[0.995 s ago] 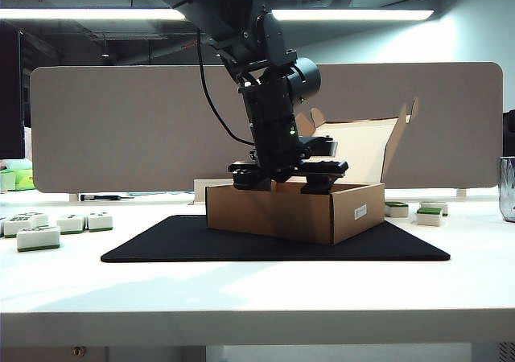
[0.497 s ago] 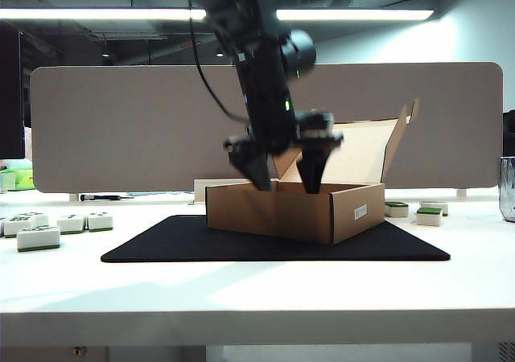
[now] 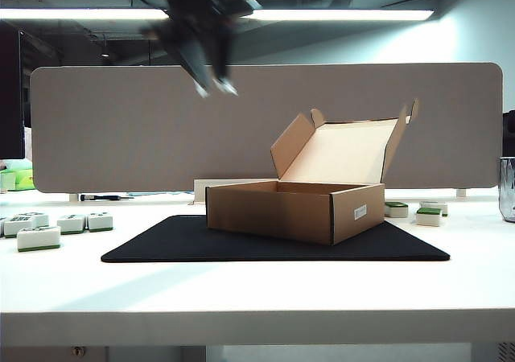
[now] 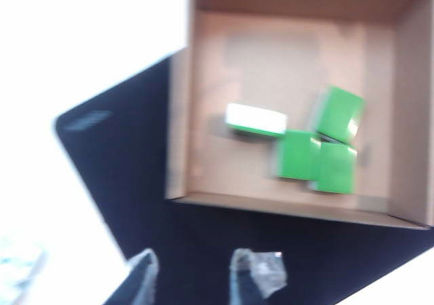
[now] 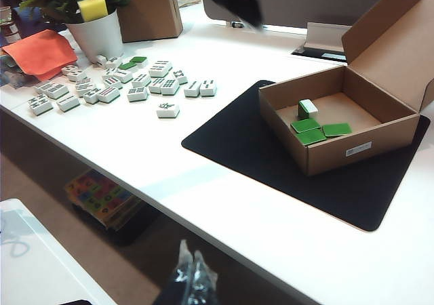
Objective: Pick up four mahjong tiles and put them into the paper box.
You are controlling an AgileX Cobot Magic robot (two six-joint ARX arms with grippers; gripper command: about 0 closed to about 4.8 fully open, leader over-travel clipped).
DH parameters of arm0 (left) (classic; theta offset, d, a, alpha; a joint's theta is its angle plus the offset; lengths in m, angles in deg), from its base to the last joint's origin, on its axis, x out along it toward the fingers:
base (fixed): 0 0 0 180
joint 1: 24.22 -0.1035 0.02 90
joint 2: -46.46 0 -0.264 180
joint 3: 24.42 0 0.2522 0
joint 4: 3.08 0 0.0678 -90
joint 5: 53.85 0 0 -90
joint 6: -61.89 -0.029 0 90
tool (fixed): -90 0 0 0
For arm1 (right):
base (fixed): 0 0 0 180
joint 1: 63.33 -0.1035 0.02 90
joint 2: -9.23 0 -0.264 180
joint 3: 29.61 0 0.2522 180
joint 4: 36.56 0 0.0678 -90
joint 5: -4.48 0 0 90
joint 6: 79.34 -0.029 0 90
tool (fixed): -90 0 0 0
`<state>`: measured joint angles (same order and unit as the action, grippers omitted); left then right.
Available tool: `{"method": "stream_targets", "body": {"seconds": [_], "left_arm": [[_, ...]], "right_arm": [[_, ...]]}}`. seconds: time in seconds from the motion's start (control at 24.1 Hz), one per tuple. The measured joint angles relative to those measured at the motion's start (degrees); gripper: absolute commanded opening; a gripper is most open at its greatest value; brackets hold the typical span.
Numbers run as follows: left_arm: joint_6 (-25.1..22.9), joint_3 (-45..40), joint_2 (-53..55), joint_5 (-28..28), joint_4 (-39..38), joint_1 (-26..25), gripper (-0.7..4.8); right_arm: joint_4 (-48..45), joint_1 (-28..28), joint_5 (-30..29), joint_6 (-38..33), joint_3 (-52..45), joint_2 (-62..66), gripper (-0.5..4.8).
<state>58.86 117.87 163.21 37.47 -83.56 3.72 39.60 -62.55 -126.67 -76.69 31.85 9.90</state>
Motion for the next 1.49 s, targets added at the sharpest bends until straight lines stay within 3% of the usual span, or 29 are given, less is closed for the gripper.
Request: {"method": "stream_targets", "body": {"seconds": [0.17, 0.7, 0.87, 1.08, 1.49], "left_arm": [[0.02, -0.13, -5.44, 0.00, -1.29, -4.85, 0.15], [-1.31, -20.52, -23.80, -0.26, -0.79, -15.96, -0.06], [-3.02, -29.31, -30.27, -0.20, -3.23, -19.08, -0.06], [-5.57, -46.14, -45.81, 0.20, -1.16, -19.69, -0.06], [-5.46, -71.78, -72.37, 0.22, 9.09, -19.69, -0.06]], "right_arm": [[0.00, 0.00, 0.00, 0.00, 0.00, 0.00, -0.01], [0.00, 0.00, 0.02, 0.00, 0.00, 0.00, -0.01], [0.00, 0.00, 1.20, 0.00, 0.00, 0.00, -0.01], [0.00, 0.02, 9.29, 0.00, 0.00, 0.00, -0.01], [0.00, 0.00, 9.68, 0.00, 0.00, 0.00, -0.01]]}}
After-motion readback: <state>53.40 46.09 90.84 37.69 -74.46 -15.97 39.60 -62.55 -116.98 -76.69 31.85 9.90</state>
